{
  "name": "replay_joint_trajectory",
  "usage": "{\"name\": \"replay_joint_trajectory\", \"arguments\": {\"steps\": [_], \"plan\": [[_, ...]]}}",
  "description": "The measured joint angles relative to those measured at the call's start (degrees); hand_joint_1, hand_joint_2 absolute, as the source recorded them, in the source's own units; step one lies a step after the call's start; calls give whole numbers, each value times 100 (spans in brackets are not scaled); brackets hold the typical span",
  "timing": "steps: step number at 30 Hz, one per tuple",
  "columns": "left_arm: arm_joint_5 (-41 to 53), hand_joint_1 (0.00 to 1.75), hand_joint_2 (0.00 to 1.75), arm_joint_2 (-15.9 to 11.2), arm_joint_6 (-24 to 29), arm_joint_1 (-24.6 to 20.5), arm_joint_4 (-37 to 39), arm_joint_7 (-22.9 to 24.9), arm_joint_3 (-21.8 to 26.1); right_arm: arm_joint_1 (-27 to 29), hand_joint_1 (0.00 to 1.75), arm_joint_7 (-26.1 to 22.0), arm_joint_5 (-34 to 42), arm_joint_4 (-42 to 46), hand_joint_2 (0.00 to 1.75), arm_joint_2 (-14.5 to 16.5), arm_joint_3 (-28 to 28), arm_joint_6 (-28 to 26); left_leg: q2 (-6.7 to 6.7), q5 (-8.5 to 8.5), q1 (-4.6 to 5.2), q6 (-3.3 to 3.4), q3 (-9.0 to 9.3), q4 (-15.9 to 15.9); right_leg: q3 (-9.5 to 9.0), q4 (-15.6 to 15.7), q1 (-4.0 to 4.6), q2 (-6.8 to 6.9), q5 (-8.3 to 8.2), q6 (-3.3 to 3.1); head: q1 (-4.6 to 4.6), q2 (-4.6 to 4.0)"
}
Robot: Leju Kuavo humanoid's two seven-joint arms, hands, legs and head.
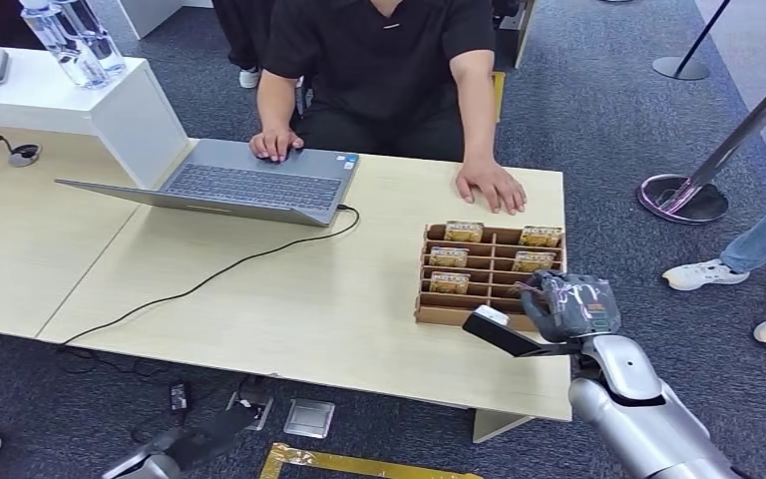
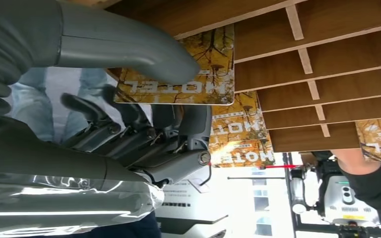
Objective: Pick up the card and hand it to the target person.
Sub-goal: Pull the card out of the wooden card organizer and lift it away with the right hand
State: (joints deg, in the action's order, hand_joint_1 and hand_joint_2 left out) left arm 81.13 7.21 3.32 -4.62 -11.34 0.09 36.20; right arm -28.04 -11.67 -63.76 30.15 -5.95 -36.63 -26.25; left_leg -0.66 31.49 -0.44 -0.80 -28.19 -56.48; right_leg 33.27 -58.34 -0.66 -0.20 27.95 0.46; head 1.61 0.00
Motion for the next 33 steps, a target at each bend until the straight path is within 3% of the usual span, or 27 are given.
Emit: {"name": "replay_joint_trajectory", "arguments": {"steps": [15, 22, 33], "plan": [[0, 0, 175, 0, 302, -5, 0, 184, -60, 128, 175, -110, 177, 120, 175, 10, 117, -164, 0, 0, 0, 0, -4, 0, 1, 0, 0, 0, 0, 0, -1, 0], [-7, 0, 175, 0, 337, -5, 0, 153, -59, 217, 175, -640, 880, 449, 175, 74, 462, -523, 0, 0, 0, 0, -8, 0, 5, -1, 0, 0, 0, 0, 1, 0], [-4, 0, 175, 0, 333, -80, 0, 129, -77, 107, 175, -1542, 2288, 1898, 175, 295, 1181, -1205, 0, 0, 0, 0, -6, 0, 6, -3, 0, -3, 0, 0, 2, 0]]}}
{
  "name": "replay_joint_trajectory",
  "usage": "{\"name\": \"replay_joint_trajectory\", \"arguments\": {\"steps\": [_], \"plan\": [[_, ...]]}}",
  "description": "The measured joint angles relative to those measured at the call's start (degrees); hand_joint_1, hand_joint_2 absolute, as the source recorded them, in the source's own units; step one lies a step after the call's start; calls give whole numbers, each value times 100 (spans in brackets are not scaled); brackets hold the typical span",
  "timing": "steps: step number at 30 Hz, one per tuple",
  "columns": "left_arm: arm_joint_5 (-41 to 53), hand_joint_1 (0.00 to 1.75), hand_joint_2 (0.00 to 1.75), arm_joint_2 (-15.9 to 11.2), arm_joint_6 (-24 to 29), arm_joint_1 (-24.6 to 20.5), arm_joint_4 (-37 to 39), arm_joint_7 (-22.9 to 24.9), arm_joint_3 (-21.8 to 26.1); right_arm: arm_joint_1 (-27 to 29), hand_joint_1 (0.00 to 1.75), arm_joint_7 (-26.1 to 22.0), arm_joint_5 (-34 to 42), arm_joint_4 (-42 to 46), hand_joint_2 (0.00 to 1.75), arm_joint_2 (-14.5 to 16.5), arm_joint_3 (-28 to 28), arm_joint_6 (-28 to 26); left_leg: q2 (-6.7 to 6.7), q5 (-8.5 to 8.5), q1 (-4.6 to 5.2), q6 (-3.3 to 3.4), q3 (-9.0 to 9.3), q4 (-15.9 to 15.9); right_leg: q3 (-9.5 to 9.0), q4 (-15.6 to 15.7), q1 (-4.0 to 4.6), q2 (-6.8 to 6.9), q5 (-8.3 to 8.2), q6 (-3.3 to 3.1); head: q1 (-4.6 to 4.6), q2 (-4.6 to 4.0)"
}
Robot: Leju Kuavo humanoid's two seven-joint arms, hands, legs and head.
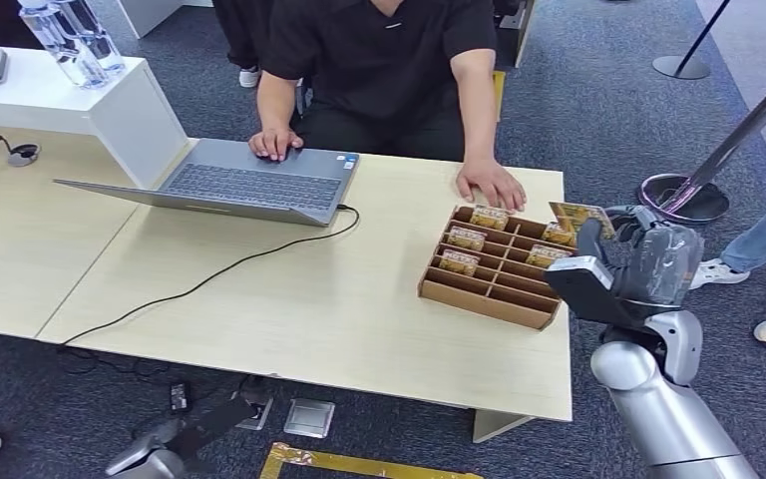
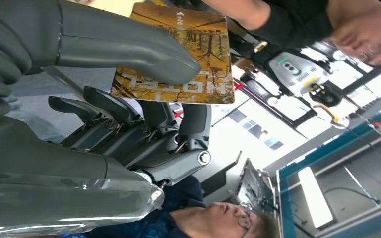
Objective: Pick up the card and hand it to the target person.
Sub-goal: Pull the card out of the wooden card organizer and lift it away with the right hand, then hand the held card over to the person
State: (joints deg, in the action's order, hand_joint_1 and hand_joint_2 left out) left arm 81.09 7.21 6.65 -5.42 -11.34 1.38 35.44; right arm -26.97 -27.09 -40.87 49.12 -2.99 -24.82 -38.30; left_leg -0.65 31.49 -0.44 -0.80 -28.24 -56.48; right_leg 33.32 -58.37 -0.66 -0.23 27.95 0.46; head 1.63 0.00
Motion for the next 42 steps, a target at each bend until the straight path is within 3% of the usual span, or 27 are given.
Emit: {"name": "replay_joint_trajectory", "arguments": {"steps": [5, 9, 15, 22, 28, 42], "plan": [[39, 0, 175, 1, -10, -57, 0, 1, -60, -43, 175, -258, 522, 443, 175, 180, 142, -62, 1, 0, 0, 0, -1, 0, 0, -2, 0, -1, 0, 0, -3, 0], [70, 0, 175, 8, -49, -183, 0, 36, -113, -268, 175, -273, 704, 477, 175, 552, 142, 32, 4, -1, -1, -2, 0, 1, 1, -7, 0, -4, -1, -2, -3, 0], [78, 0, 175, 29, -58, -316, 0, 87, -143, -786, 175, -318, 939, -344, 175, 1289, 73, 256, 9, -4, -1, -6, 4, 1, 2, -12, 1, -9, -3, -5, 4, 0], [195, 0, 175, 39, -142, -330, 3, 165, -239, -1090, 175, -423, 1190, -1173, 175, 1747, 53, 265, 8, -4, -1, -6, -3, 1, 7, -9, 1, -9, -3, -5, 0, 0], [249, 0, 175, 39, -195, -328, 14, 214, -288, -1182, 175, -398, 1267, -1586, 175, 1922, 54, 265, 7, -4, -1, -5, -7, 1, 10, -7, 1, -8, -3, -5, -3, 0], [303, 0, 175, 37, -241, -347, 15, 211, -383, -1287, 175, -285, 1338, -2040, 175, 1986, 54, 287, 7, -4, -1, -6, -6, 1, 10, -7, 1, -8, -3, -5, -2, 0]]}}
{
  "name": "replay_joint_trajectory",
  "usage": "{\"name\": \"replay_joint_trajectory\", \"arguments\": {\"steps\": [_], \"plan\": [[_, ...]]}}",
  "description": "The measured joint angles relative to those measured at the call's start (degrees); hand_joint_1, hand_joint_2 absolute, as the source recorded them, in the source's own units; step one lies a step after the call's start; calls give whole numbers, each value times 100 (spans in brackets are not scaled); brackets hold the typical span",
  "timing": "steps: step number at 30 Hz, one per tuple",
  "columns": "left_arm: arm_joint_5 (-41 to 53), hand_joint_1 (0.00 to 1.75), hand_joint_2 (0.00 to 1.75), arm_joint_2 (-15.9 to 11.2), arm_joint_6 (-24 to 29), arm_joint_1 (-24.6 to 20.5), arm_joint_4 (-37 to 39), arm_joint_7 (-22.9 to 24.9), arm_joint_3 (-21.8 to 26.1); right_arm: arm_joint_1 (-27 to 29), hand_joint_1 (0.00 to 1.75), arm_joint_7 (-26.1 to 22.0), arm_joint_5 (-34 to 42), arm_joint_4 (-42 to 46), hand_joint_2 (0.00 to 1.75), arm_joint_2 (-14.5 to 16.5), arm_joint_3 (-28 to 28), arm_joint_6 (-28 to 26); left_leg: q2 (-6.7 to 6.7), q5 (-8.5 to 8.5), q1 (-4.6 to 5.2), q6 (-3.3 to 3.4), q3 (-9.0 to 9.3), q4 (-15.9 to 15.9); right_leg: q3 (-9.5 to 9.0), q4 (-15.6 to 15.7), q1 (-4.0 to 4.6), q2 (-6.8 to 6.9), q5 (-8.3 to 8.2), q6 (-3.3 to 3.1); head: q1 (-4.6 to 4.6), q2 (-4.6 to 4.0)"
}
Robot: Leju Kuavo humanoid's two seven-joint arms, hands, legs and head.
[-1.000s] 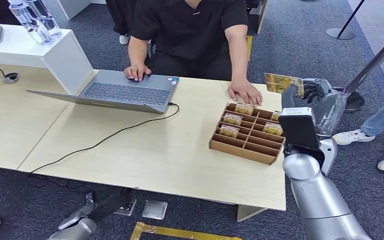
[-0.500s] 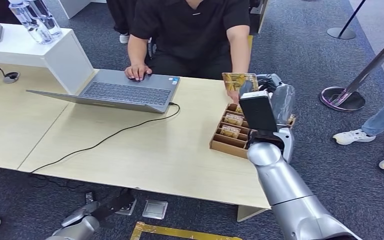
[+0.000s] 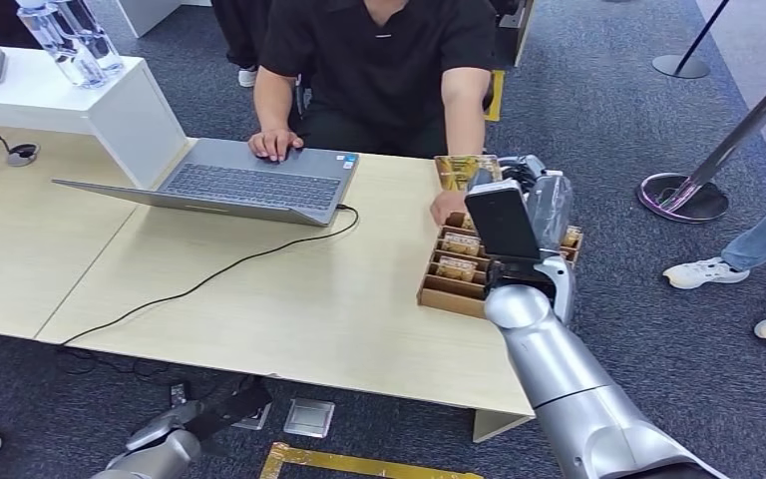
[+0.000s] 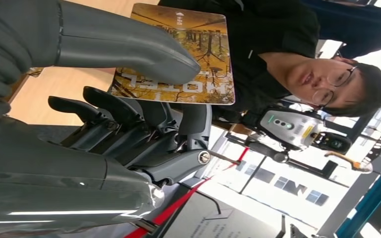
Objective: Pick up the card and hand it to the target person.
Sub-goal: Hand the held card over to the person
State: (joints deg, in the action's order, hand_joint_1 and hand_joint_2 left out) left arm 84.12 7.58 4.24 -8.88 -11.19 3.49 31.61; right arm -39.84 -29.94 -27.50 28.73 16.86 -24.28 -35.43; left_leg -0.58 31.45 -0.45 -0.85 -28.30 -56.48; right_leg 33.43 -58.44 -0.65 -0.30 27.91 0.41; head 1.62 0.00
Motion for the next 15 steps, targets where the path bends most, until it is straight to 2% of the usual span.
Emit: {"name": "replay_joint_trajectory", "arguments": {"steps": [15], "plan": [[5, 0, 175, 2, -65, -45, 7, -51, -33, -14, 175, 61, -26, -102, 175, -3, -1, 38, 0, 0, 0, 0, 0, 0, 1, 0, 0, 0, 0, 0, -1, 0]]}}
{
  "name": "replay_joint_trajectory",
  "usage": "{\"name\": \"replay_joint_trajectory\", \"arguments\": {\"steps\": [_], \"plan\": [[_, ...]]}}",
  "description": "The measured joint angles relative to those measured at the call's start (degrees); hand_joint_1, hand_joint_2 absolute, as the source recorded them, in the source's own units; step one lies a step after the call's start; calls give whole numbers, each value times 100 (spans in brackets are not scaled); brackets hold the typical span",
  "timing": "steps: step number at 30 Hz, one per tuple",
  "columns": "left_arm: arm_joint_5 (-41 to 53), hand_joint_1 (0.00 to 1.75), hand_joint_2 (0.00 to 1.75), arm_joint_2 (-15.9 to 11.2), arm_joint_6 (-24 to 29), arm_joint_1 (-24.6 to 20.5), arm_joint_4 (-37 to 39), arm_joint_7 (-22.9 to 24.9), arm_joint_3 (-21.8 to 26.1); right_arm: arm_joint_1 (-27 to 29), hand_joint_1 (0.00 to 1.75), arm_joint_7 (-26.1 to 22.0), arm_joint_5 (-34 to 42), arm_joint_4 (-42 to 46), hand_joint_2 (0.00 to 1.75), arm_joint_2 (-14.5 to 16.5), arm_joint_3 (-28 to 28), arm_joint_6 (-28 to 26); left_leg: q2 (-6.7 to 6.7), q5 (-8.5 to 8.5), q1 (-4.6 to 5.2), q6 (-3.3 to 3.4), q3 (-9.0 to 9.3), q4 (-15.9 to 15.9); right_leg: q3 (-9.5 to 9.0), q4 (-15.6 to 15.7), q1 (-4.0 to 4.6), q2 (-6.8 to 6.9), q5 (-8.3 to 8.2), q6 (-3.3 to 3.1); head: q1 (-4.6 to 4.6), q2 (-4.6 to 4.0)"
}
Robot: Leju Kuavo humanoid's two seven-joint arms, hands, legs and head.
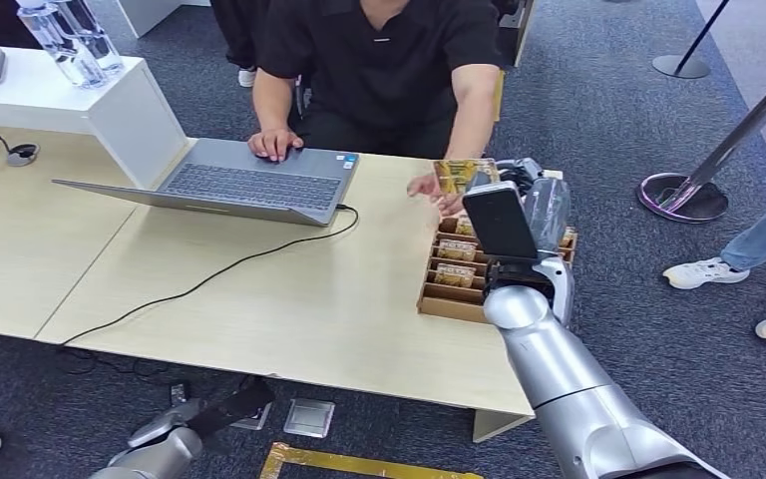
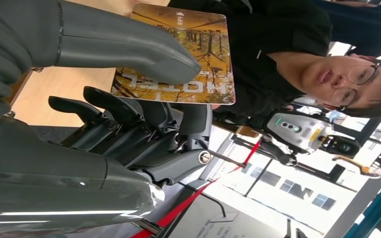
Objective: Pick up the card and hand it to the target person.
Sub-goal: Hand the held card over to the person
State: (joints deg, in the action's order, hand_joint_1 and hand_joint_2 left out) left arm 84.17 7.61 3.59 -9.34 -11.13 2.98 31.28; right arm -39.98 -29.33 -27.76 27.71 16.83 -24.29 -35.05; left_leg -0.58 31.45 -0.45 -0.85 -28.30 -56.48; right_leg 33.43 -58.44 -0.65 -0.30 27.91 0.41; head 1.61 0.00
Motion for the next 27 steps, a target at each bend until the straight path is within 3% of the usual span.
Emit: {"name": "replay_joint_trajectory", "arguments": {"steps": [22, 23, 25, 27], "plan": [[33, 0, 175, 0, 33, 3, 9, 31, -7, 13, 175, 17, 1, -80, 175, 2, -19, 45, -1, 0, 0, 0, -4, 0, 2, -1, 0, 0, 0, 0, 0, 0], [55, 0, 175, 0, 47, 3, 9, 39, -18, 13, 164, 2, 16, -80, 175, 2, -18, 43, -1, 0, 0, 0, -4, 0, 2, -1, 0, 0, 0, 0, 0, 0], [85, 0, 175, 0, 68, 2, 9, 51, -46, 13, 86, -41, 52, -80, 87, 2, -17, 11, 0, 0, 0, 0, -6, 0, 4, 0, 0, 0, 0, 0, 1, 0], [77, 0, 87, 0, 90, 2, 9, 48, -58, 12, 10, -89, 86, -78, 0, 2, -17, -59, 0, 1, 0, 0, -7, 0, 5, 0, 0, 0, 0, 0, 1, 0]]}}
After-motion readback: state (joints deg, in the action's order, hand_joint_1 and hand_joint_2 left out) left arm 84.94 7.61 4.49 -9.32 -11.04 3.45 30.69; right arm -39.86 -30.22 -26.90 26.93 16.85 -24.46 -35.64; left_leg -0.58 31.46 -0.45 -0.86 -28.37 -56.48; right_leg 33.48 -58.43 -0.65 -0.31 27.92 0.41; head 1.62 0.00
